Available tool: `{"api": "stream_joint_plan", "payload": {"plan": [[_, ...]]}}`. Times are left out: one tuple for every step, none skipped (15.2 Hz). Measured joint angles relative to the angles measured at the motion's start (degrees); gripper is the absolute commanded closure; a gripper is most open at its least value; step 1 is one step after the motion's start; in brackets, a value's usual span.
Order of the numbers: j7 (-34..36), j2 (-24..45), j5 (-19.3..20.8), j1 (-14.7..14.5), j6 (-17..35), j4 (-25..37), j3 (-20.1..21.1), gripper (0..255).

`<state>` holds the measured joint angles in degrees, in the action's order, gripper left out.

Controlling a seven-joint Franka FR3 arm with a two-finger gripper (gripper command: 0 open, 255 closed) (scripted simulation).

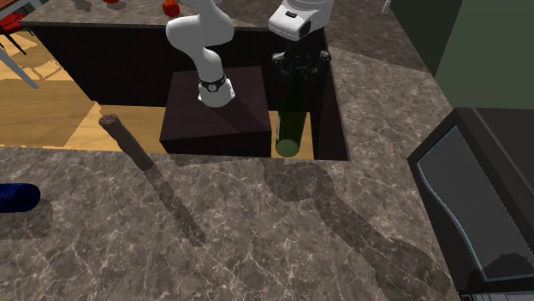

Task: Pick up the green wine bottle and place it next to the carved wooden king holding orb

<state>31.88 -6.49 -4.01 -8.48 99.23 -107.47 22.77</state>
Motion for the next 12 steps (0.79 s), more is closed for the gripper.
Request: {"api": "stream_joint_plan", "payload": {"plan": [[0.0,0.0,0.0,0.0,-0.7,0.7,-0.1,255],[0.0,0.3,0.1,0.1,-1.5,1.8,-0.1,255],[-0.1,0.1,0.1,0.1,-2.4,2.5,-0.1,255],[0.0,0.2,0.1,0.1,-3.2,3.3,-0.1,255],[0.1,0.3,0.2,0.1,-4.0,4.3,-0.1,255],[0.1,0.4,0.2,0.1,-4.8,5.2,-0.1,255],[0.1,0.3,0.2,0.1,-5.5,5.7,-0.1,255],[0.2,0.3,0.2,0.1,-6.2,6.5,-0.1,255],[0.3,0.5,0.3,0.1,-7.0,7.5,-0.1,255],[0.4,0.7,0.3,0.1,-7.8,8.5,-0.1,255],[0.6,0.9,0.4,0.1,-8.7,9.5,0.0,255],[0.6,1.2,0.5,0.1,-9.6,10.7,0.0,255]]}}
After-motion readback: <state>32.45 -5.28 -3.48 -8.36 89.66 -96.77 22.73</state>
